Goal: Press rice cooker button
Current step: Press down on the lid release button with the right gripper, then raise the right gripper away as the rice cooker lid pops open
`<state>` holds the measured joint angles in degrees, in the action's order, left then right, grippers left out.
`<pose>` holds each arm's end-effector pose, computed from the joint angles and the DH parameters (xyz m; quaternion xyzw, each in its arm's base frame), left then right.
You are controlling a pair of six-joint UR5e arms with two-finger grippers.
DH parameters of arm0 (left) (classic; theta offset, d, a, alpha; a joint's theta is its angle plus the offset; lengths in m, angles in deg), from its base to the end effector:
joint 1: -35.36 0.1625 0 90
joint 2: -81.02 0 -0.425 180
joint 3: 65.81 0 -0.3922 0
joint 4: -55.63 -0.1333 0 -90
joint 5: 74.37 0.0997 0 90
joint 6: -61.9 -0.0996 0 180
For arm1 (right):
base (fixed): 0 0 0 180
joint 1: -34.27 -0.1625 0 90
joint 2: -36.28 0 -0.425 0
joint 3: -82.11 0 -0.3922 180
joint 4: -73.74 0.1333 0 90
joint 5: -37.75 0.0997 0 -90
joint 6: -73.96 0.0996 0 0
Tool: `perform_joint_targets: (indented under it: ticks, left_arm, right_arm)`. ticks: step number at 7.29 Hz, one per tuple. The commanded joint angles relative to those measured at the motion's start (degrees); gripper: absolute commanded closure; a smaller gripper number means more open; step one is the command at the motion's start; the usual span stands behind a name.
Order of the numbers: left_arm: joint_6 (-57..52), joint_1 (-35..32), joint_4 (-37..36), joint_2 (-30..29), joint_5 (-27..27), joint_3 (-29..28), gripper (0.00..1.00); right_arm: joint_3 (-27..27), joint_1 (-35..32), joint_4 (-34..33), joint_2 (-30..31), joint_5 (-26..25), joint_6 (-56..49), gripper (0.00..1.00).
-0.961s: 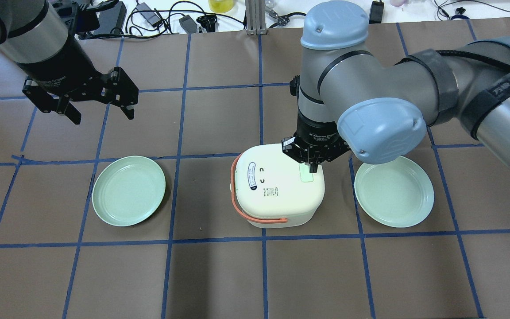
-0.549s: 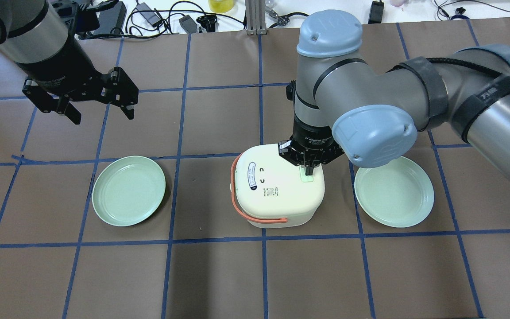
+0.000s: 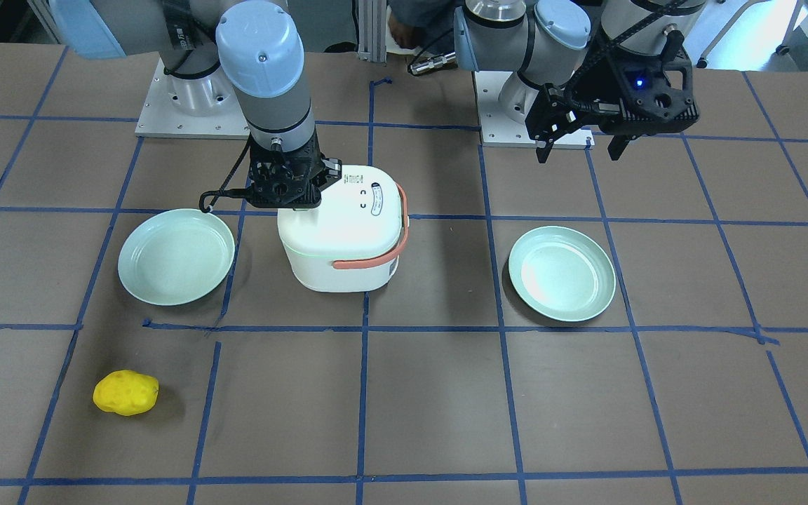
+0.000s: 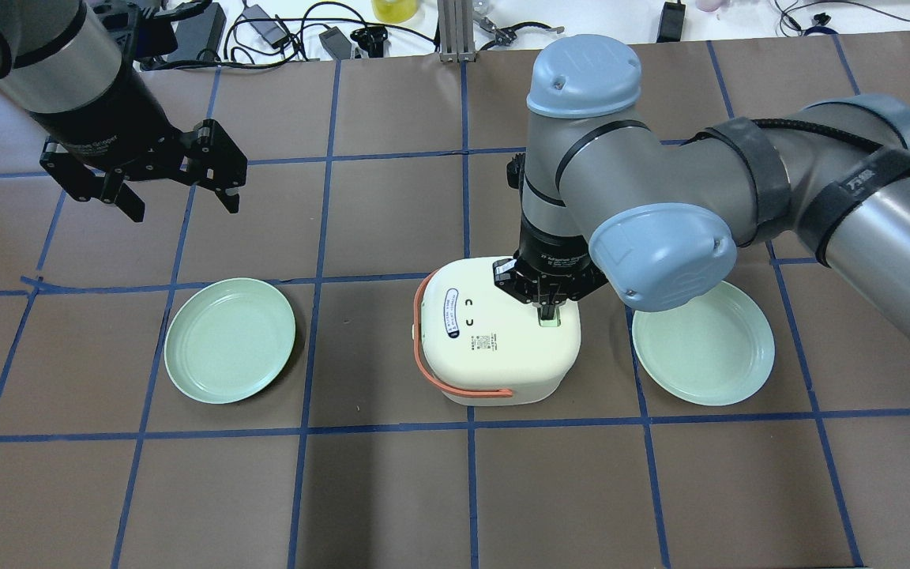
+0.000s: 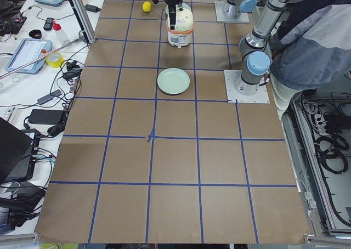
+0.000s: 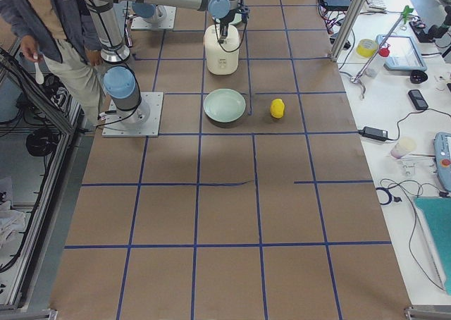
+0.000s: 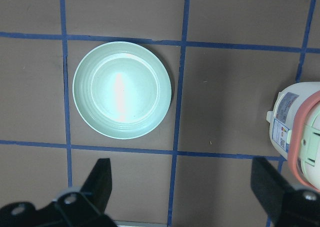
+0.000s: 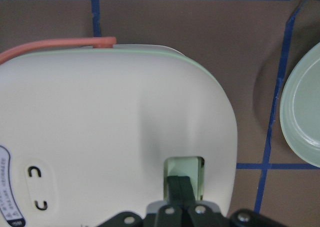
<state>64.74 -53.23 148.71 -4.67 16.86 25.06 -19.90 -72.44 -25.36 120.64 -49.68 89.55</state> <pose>-0.1198 -0.4630 0.5109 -0.0371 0.9992 -0.0033 0.0107 0.2755 -0.4386 0.3533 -0.0081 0.9969 0.0778 0.0008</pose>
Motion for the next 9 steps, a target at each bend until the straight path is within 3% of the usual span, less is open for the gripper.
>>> perform_joint_targets:
  ticks: [1,5,7,9]
  left_arm:
    - [-0.03,0.0,0.0,0.0,0.0,0.0,0.0]
    - [0.05,0.0,0.0,0.0,0.0,0.0,0.0]
    - [-0.03,0.0,0.0,0.0,0.0,0.0,0.0]
    - [0.05,0.0,0.0,0.0,0.0,0.0,0.0]
  right_arm:
    - [2.32,0.27,-0.74,0.71,-0.81,0.14,0.0]
    - [16.9,11.23,5.67,0.63,-0.19,-2.74,0.0]
    - [18.85,14.23,5.15,0.63,-0.72,-11.5,0.0]
    - [20.53,18.19,5.58,1.06,-0.37,-13.31,0.0]
